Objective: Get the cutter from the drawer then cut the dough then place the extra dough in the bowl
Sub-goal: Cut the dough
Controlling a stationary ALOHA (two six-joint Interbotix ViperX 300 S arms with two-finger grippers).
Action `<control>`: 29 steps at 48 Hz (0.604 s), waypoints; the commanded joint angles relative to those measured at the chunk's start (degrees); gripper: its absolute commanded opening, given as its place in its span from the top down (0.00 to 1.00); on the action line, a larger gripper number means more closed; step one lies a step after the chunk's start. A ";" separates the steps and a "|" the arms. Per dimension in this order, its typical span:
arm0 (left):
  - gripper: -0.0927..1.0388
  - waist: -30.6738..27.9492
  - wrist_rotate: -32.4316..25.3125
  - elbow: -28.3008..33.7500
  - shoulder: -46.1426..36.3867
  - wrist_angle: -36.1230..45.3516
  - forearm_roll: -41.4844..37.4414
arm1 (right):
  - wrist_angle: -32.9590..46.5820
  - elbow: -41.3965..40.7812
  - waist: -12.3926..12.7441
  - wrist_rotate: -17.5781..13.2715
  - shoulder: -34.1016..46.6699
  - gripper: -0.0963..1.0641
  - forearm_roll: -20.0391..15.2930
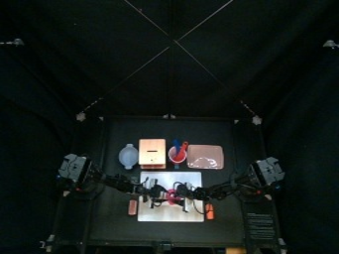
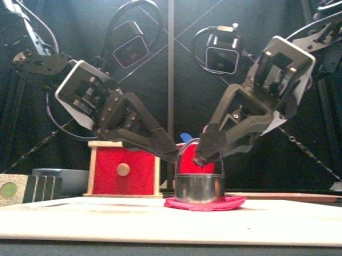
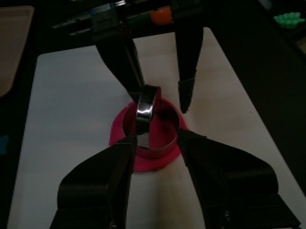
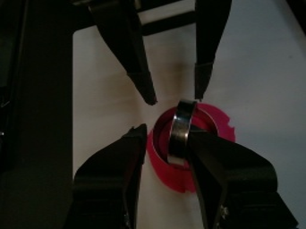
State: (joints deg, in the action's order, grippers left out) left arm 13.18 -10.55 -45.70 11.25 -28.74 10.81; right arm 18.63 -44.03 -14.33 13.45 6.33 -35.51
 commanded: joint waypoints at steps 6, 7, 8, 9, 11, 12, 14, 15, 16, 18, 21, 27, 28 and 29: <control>0.39 -0.09 -0.09 -0.53 -0.62 -1.41 0.09 | -2.64 1.05 2.37 0.00 -3.25 0.28 0.70; 0.40 -0.09 -0.09 -0.62 -0.44 -1.67 0.09 | -2.99 1.14 2.46 0.00 -3.34 0.28 0.70; 0.41 -0.09 -0.09 -0.70 -0.35 -1.85 0.09 | -3.34 1.14 2.64 0.00 -3.43 0.28 0.70; 0.41 -0.09 -0.09 -0.70 -0.18 -2.02 0.09 | -3.69 1.23 2.81 0.00 -3.43 0.28 0.79; 0.41 -0.09 -0.18 -0.70 0.26 -2.46 0.00 | -4.39 1.32 2.99 0.00 -3.52 0.28 0.70; 0.42 -0.09 -0.18 -0.62 0.44 -2.64 0.00 | -4.92 1.41 3.16 0.00 -3.52 0.28 0.70; 0.42 -0.35 -0.18 -0.62 1.14 -3.16 0.00 | -5.80 1.49 3.43 0.00 -3.52 0.28 0.79; 0.42 -0.44 -0.26 -0.53 1.49 -3.34 -0.09 | -6.24 1.58 3.60 0.00 -3.52 0.28 0.79; 0.42 -0.53 -0.26 -0.53 1.76 -3.43 -0.09 | -6.77 1.67 3.69 0.00 -3.52 0.28 0.79; 0.42 -0.79 -0.26 -0.35 2.37 -3.78 -0.26 | -8.09 2.02 3.96 0.09 -3.69 0.28 0.70; 0.42 -1.05 -0.26 -0.26 3.16 -3.96 -0.70 | -10.37 2.55 4.66 0.09 -4.04 0.28 0.79; 0.43 -1.58 -0.26 0.18 4.31 -4.39 -0.97 | -15.12 3.96 5.98 0.00 -4.66 0.28 0.79; 0.43 -1.67 -0.26 0.18 4.48 -4.48 -0.97 | -15.64 4.22 6.15 0.00 -4.66 0.28 0.88; 0.43 -1.76 -0.26 0.18 4.57 -4.57 -0.97 | -16.26 4.39 6.24 0.00 -4.66 0.28 0.79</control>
State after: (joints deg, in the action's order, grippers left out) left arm 11.95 -10.72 -46.58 16.08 -32.52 10.02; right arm 3.96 -41.40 -8.88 13.36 4.13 -34.80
